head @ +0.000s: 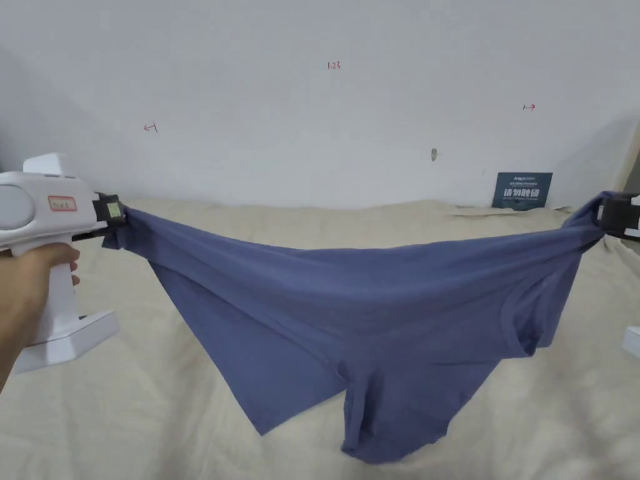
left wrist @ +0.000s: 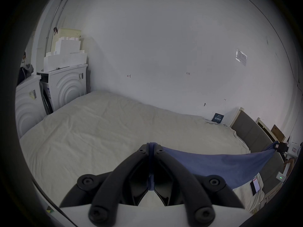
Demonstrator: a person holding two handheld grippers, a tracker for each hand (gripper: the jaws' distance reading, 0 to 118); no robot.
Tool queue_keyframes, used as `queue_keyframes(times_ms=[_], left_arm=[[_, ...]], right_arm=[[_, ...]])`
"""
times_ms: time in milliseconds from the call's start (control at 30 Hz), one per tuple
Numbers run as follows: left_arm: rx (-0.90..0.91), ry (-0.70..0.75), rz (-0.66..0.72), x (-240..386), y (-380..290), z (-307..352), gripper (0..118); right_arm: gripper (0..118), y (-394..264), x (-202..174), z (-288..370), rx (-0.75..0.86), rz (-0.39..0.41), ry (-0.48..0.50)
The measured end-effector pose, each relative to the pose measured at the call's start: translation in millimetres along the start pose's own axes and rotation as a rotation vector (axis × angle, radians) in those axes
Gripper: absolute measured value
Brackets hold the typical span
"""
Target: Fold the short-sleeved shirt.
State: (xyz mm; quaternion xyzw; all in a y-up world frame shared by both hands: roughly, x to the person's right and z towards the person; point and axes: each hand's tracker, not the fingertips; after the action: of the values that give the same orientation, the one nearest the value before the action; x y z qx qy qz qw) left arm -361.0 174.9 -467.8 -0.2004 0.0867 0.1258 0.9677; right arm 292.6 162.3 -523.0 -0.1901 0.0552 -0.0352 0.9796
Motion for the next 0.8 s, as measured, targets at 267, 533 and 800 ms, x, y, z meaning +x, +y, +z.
queue_keyframes(times_ms=[267, 533, 800], left_arm=[[0.162, 0.053, -0.055, 16.2, 89.6, -13.4, 1], [0.215, 0.082, -0.118, 18.3, 99.1, -31.0, 1], [0.073, 0.105, -0.094, -3.6, -5.8, -88.0, 1]], right_arm=[[5, 66.9, -5.9, -33.1, 0.149, 0.015, -0.013], [5, 69.3, -21.2, -60.7, 0.213, 0.010, -0.018], [5, -19.7, -16.8, -106.5, 0.063, -0.015, -0.021]])
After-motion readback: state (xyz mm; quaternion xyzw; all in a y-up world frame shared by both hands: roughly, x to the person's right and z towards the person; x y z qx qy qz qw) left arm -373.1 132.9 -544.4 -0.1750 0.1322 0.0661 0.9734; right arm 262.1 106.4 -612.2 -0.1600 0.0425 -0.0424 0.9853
